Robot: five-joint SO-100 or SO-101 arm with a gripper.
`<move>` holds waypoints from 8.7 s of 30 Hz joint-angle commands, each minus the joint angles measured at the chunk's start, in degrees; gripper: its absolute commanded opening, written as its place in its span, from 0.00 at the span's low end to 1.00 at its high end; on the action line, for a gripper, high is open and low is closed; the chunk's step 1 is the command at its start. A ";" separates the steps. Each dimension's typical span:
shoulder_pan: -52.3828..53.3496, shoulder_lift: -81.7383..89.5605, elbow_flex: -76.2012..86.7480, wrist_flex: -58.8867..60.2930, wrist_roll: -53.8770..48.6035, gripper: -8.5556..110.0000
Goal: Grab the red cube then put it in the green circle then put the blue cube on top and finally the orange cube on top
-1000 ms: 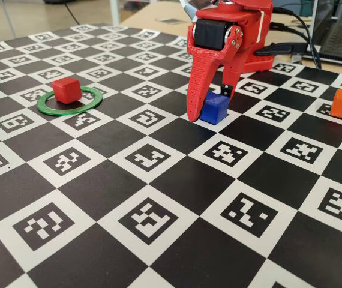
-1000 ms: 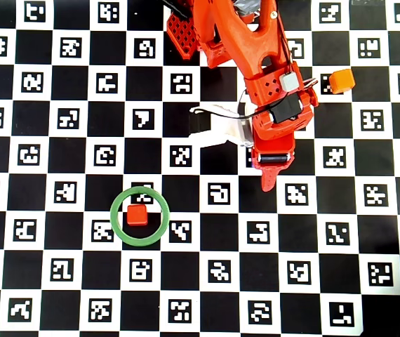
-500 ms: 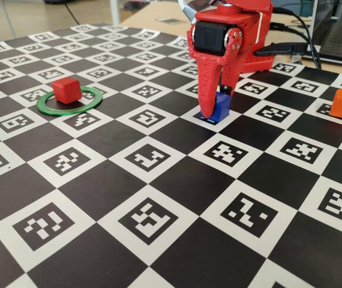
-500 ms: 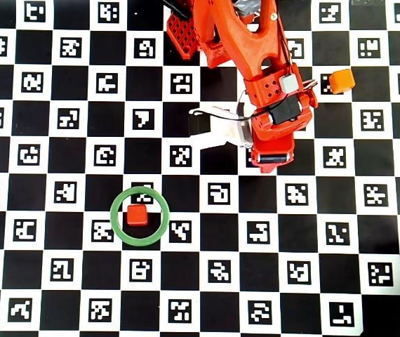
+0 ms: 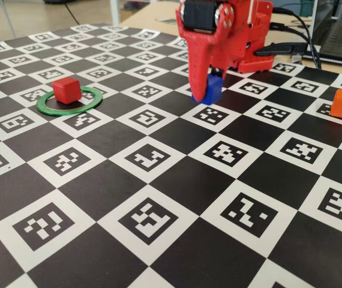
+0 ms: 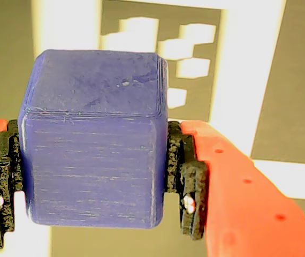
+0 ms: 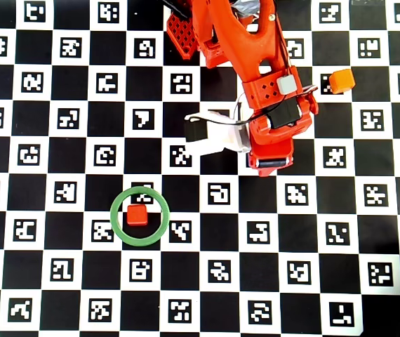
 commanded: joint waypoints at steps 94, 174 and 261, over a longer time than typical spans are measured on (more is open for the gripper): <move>38.67 -33.13 -46.49 5.89 -32.17 0.08; 39.38 -30.76 -49.48 13.27 -32.34 0.35; -57.48 7.47 6.68 -1.93 53.88 0.43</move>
